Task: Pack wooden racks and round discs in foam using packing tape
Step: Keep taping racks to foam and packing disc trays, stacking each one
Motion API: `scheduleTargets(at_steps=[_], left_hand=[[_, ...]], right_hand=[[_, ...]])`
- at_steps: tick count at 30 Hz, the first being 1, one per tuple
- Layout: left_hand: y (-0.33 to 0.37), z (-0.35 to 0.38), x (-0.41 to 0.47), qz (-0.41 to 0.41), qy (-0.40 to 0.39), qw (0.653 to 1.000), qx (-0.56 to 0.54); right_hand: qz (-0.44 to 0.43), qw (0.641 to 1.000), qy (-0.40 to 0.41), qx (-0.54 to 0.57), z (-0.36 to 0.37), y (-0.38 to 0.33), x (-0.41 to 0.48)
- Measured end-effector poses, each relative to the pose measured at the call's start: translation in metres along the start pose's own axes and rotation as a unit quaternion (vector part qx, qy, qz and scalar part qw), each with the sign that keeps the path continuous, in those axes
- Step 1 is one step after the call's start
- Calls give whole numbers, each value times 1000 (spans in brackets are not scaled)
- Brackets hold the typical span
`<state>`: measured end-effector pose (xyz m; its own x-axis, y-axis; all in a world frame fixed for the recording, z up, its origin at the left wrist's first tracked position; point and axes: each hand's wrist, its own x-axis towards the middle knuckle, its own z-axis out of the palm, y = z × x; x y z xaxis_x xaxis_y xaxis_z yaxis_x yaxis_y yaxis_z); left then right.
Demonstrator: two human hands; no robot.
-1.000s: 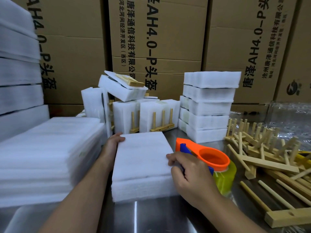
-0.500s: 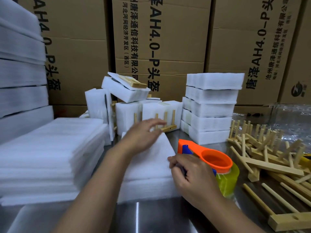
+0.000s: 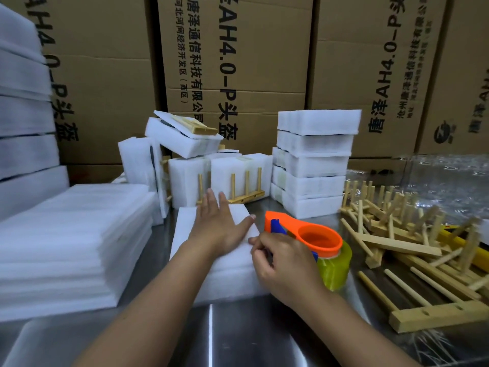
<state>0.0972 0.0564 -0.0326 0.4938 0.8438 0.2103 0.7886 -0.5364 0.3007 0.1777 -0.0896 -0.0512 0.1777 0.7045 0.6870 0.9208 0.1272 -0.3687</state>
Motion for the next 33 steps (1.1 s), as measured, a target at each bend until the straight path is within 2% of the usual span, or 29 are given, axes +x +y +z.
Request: scheduleTargets(at_steps=[4,6,7,9,11,12,14,15,17,20,24,28,33], left_hand=[[2,0,1,-11,-73,995,63],[2,0,3,-10,-83,994,73],[2,0,3,-10,-84,993,77],[1,0,4,-9,-85,993,84],[0,-1,5,-8,-86,992,87],[0,-1,5,-8,-86,992,88],[1,-1,5,-9,-88,992,91],[1,-1,6,-9,-90,992,92],[1,-1,6,-9,-93,991,93],[0,-1,6,-8,-89,992,93],[1,-1,5,-8,-90,991,95],[2,-3,4,-8,-97,991,92],[4,-4,2,-8,-102,991,89]], right_hand=[[60,997,-41,7,-9,-2,-4],[74,995,-55,37,-17,-2,-13],[74,995,-47,51,-23,-2,-18],[92,994,28,53,-40,1,-26],[157,980,115,-50,-58,10,-32],[205,962,111,-144,-67,17,-34],[314,903,13,-293,-81,33,-38],[355,878,-38,-318,-85,39,-41],[390,854,-108,-326,-85,48,-46],[375,851,-136,-343,-73,57,-51],[336,881,-93,-321,-68,61,-52],[312,923,37,-223,-84,41,-49],[150,957,185,-164,-102,-5,-28]])
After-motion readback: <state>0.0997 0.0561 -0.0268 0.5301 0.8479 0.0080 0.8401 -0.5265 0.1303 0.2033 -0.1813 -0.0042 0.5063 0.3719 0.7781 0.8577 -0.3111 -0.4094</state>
